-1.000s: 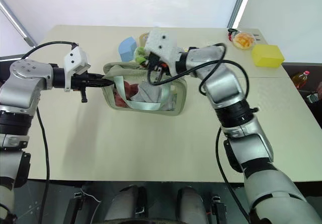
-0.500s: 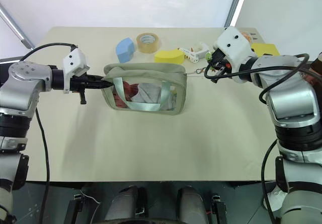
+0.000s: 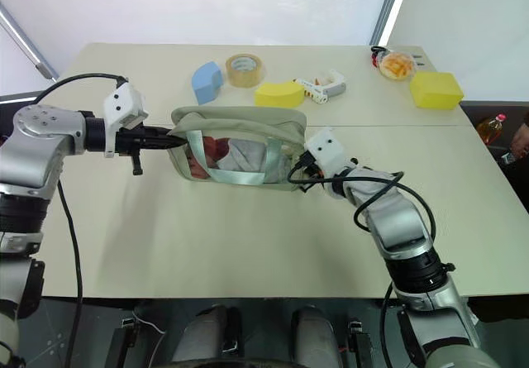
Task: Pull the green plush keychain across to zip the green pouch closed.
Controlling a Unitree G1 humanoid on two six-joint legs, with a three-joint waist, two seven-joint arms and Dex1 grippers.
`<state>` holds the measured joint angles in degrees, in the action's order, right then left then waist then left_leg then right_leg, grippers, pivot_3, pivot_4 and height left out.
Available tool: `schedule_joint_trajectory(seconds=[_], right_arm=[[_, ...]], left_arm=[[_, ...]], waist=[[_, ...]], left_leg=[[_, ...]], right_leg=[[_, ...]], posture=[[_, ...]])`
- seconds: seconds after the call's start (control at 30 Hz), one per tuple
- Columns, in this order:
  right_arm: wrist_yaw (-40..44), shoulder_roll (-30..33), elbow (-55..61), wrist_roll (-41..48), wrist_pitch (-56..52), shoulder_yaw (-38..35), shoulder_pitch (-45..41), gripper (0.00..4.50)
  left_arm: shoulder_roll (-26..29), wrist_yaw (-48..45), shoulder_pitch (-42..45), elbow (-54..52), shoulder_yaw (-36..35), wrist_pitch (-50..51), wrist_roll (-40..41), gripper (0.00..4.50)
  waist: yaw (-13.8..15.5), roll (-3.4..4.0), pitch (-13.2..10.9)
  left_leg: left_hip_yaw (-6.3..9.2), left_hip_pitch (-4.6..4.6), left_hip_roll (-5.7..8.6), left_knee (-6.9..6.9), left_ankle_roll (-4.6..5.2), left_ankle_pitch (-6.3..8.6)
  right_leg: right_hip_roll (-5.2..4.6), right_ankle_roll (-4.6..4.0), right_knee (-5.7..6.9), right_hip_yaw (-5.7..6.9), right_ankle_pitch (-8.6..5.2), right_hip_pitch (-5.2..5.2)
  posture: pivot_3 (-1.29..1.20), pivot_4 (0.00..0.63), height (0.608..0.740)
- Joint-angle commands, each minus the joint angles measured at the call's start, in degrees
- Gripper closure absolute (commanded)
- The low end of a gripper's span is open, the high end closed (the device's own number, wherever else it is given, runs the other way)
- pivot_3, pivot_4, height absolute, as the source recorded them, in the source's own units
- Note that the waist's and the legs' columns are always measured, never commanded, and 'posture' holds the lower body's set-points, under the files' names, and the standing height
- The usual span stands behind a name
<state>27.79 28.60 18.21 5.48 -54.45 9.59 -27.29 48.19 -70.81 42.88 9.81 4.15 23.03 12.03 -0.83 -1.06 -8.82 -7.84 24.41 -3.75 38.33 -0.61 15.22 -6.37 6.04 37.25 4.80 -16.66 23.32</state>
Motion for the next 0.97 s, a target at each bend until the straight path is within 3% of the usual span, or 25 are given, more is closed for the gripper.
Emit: schedule_joint_trajectory(seconds=[0.03, 0.17, 0.3, 0.5, 0.6, 0.7, 0.97], right_arm=[[0.9, 2.4, -0.9, -2.6, 4.1, 3.5, 1.5, 4.46], [1.7, 5.6, -4.1, -5.0, 9.1, 3.9, 0.5, 4.46], [6.6, 6.6, -1.0, 2.5, 4.1, -4.6, -2.5, 3.0], [15.3, 15.1, 6.9, 16.9, -8.8, -20.3, -6.6, 0.01], [18.5, 17.0, 11.4, 26.3, -16.6, -26.8, -9.0, 0.01], [18.1, 16.9, 14.4, 31.9, -21.3, -28.6, -11.5, 0.01], [9.6, 14.9, 13.0, 31.3, -21.1, -25.5, -12.6, 0.01]], left_arm=[[1.3, 0.2, -0.5, -0.7, -0.7, 0.4, -0.3, 4.5], [1.0, 0.6, -0.4, -0.8, -0.5, 0.5, -0.4, 4.5], [0.4, 1.3, 0.3, -0.7, -2.0, 2.2, 1.2, 2.96], [2.9, 0.5, 3.2, 1.0, -7.4, 9.5, 6.7, 0.01], [5.1, 0.2, 3.6, 0.6, -10.8, 14.0, 10.1, 0.01], [6.5, 1.2, 3.9, 1.3, -12.7, 15.6, 11.2, 0.01], [5.3, 4.7, 3.2, -0.3, -12.9, 16.4, 12.1, 0.01]], waist=[[-0.1, 0.0, 0.0], [-0.1, 0.0, 0.0], [0.1, -0.01, 0.0], [0.4, -0.01, 0.0], [0.1, -0.02, 0.0], [-0.1, 0.0, 0.0], [0.5, -0.05, 0.0]], left_leg=[[-0.01, 0.0, 0.0, 0.0, 0.0, 0.0], [0.0, -0.01, 0.0, 0.0, 0.0, 0.0], [0.0, 0.0, 0.0, -0.01, 0.0, 0.0], [0.04, 0.07, 0.0, 0.02, 0.02, 0.01], [0.07, 0.05, 0.0, 0.0, 0.03, 0.01], [0.13, -0.02, -0.02, -0.03, 0.03, 0.02], [0.05, 0.06, 0.04, 0.01, 0.07, 0.04]], right_leg=[[0.0, 0.0, 0.0, 0.0, 0.0, 0.0], [0.0, 0.0, 0.0, 0.0, 0.0, 0.0], [0.01, 0.0, 0.0, 0.0, 0.0, 0.0], [0.0, 0.0, -0.01, 0.0, 0.0, 0.02], [0.01, 0.0, -0.03, 0.01, 0.0, 0.0], [0.01, 0.0, 0.0, -0.02, 0.0, 0.0], [-0.04, 0.0, -0.02, -0.01, 0.0, -0.01]], posture=[[0.0, 0.15, 0.74], [0.0, 0.15, 0.74], [0.0, 0.15, 0.74], [0.0, 0.15, 0.74], [0.0, 0.15, 0.74], [0.0, 0.15, 0.74], [0.0, 0.15, 0.74]])
